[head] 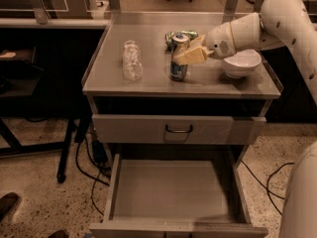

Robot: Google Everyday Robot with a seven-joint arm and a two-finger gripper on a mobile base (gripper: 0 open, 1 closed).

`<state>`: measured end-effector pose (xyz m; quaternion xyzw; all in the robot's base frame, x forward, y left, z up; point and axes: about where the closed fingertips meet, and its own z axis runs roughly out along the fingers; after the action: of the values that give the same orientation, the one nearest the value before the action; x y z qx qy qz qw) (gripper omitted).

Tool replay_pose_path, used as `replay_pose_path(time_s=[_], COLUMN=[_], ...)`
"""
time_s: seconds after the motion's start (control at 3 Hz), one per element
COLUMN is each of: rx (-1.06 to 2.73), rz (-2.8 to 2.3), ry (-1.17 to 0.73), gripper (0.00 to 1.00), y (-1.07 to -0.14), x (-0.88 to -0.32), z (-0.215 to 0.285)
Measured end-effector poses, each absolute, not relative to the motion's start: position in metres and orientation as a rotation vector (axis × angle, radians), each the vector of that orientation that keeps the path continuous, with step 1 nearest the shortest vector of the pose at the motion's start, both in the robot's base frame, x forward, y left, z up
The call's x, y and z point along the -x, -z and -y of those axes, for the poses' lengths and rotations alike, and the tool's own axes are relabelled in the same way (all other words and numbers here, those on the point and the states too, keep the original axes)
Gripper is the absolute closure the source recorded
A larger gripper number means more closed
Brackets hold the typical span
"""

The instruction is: Pick redbull can from middle drawer and place on counter

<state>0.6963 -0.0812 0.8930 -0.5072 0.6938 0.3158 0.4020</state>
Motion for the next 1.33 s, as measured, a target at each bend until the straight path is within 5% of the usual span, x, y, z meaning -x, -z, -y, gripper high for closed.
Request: replay_pose_path(time_s=[1.0,1.33], rx=[1.251,1.251], rz=[-1.748,-1.748], ry=[-0.883,-0.883], gripper=[1.00,0.82], y=[-0.8718,-0.8718], x=[-0.7010,-0.7010], z=[0.0739,0.0739])
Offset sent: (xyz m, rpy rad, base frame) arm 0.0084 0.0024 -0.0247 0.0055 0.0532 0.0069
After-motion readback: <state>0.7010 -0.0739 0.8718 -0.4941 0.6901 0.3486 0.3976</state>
